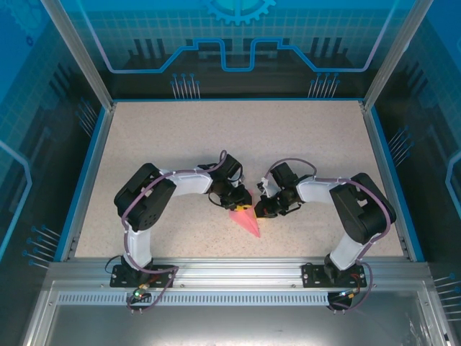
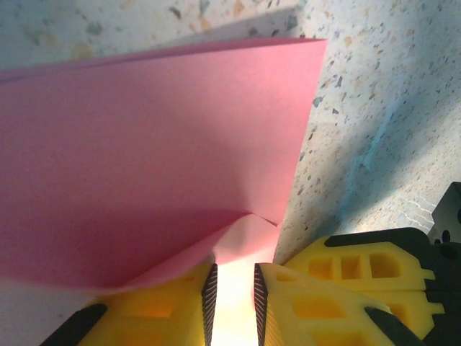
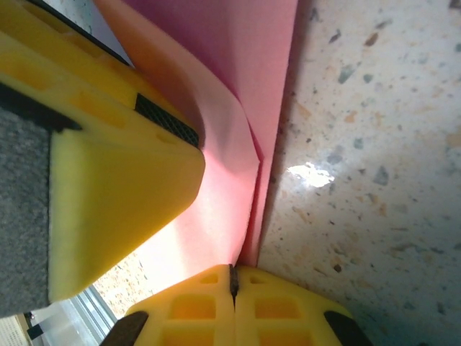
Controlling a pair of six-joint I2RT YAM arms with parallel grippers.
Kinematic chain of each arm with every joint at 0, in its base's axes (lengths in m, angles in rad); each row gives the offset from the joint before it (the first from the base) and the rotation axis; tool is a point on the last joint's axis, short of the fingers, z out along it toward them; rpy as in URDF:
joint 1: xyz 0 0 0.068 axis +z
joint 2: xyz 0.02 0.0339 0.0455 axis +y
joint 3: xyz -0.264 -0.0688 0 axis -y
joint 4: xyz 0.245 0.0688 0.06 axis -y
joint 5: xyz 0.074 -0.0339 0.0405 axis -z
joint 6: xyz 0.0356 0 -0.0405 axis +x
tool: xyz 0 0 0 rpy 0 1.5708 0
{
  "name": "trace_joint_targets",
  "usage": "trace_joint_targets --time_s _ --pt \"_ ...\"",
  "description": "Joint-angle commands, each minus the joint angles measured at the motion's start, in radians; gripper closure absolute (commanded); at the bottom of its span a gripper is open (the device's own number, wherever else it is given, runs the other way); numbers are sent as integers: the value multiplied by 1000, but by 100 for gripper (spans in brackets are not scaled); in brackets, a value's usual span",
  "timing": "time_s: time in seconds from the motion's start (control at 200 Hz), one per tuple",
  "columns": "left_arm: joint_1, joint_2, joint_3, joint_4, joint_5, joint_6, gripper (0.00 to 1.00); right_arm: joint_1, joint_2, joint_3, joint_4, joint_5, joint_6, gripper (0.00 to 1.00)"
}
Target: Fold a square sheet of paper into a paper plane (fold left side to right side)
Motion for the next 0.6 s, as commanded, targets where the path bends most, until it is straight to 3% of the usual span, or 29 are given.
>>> trace_joint_targets --time_s 0.0,0.21,0.455,0.595 --pt "-4 32 -43 -35 -46 21 76 13 13 -4 -81 71 -18 100" --pt "-5 52 -59 -24 -58 19 76 10 -16 15 -73 40 -8 100" --pt "-4 52 -68 -30 -67 25 77 -16 -163 50 -151 46 -10 77" --pt "-4 49 -68 -29 -65 22 77 -12 -240 26 -152 -29 10 77"
